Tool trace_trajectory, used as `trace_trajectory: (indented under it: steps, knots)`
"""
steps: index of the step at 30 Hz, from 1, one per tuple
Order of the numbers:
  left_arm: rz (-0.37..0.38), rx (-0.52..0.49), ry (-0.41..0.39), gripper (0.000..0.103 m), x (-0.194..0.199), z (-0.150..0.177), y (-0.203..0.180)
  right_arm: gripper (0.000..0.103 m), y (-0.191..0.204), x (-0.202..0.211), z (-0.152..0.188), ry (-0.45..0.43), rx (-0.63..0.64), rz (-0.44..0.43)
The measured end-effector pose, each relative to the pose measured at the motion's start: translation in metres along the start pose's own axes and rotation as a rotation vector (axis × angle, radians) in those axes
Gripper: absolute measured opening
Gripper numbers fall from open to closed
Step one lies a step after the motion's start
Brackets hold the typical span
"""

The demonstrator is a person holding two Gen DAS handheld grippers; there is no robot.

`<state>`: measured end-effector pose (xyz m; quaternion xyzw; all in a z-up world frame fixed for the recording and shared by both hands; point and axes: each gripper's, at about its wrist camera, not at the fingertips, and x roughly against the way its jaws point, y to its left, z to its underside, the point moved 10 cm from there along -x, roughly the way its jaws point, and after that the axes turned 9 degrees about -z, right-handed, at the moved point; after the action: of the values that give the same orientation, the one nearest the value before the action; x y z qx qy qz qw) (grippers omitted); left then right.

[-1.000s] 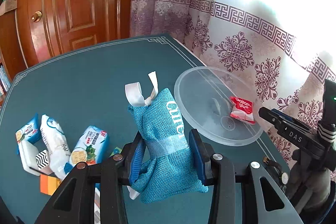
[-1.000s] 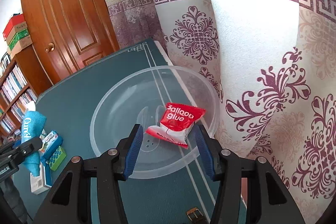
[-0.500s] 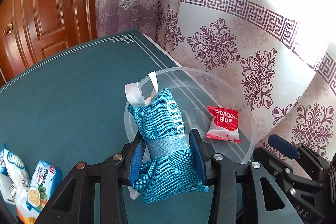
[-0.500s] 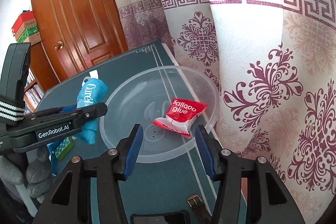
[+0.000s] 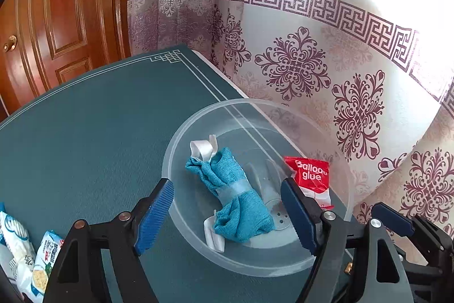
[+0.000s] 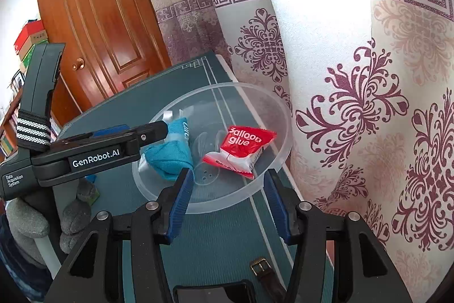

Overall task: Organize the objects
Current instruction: 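Release the glue packet into the clear bowl while the left gripper drops the cloth bag in, then move both grippers back over the remaining pile of items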

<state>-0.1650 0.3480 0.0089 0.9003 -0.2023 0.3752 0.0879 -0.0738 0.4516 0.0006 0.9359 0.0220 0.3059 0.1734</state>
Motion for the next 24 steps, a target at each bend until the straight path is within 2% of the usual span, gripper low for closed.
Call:
trace_trajectory:
  steps: [5,8,11,14,24]
  knots:
    - [-0.034,0.034,0.012,0.089,0.003,0.007,0.016,0.054,0.005,-0.001,0.002,0.009,0.004,-0.013]
    - [-0.064,0.040,0.011,0.090,0.008,0.010,0.023,0.054,0.010,0.000,0.003,0.010,0.007,-0.025]
    - [-0.087,0.037,0.004,0.090,0.014,0.014,0.029,0.058,0.014,0.002,0.005,0.012,0.004,-0.039]
    - [-0.105,0.038,-0.009,0.099,0.023,0.018,0.036,0.060,0.019,0.003,0.008,0.017,0.005,-0.048]
    - [-0.156,0.047,-0.036,0.102,0.049,0.033,0.060,0.062,0.050,0.001,0.022,0.043,0.034,-0.107]
